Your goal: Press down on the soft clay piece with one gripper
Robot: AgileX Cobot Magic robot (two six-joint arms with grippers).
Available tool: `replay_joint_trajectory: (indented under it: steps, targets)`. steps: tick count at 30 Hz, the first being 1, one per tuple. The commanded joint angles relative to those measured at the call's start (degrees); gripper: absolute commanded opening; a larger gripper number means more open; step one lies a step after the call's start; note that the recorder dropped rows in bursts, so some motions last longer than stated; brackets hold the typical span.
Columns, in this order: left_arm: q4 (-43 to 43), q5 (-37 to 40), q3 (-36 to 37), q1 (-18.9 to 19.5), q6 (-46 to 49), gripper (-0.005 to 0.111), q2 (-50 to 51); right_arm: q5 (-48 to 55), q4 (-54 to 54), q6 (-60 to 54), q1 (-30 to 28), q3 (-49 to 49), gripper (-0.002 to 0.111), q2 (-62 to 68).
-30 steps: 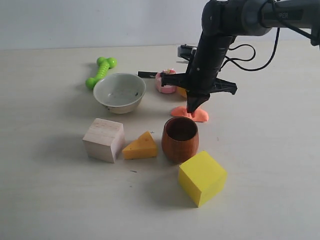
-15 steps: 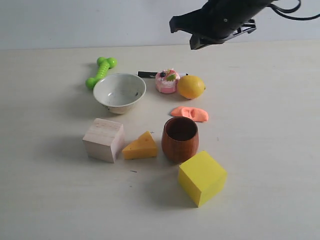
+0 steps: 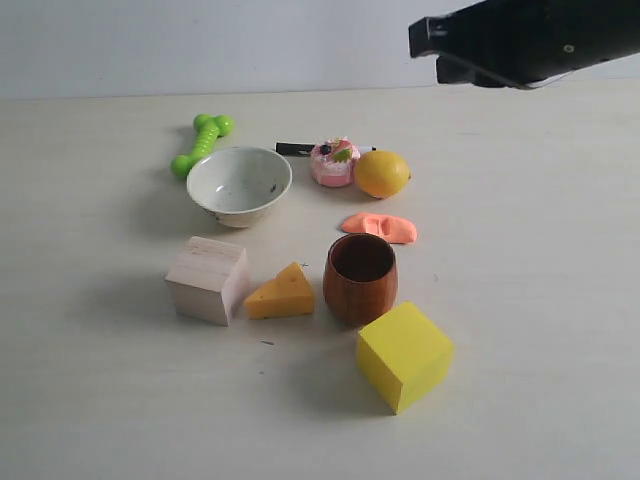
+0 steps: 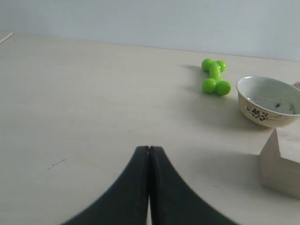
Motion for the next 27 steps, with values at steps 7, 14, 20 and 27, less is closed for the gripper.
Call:
replay_joint_trajectory:
  steps: [7,14,20,27]
  targets:
    - [-0.21,-0.43,-0.13,-0.43,-0.12,0.0,-0.32,3.22,0.86,1.12,-0.11,0.32,0.0,-8.11]
    - [-0.21,-0.43,-0.13,-0.43,-0.12,0.0,-0.32,3.13,0.62,0.55,-0.11,0.32,0.0,-9.54]
    - [-0.21,-0.43,-0.13,-0.43,-0.12,0.0,-0.32,2.98,-3.78,-1.41,-0.11,0.32,0.0,-9.78]
    - [-0.21,-0.43,-0.13,-0.43,-0.12,0.0,-0.32,3.26,-8.44,-1.15,-0.93,0.32,0.0,-13.46]
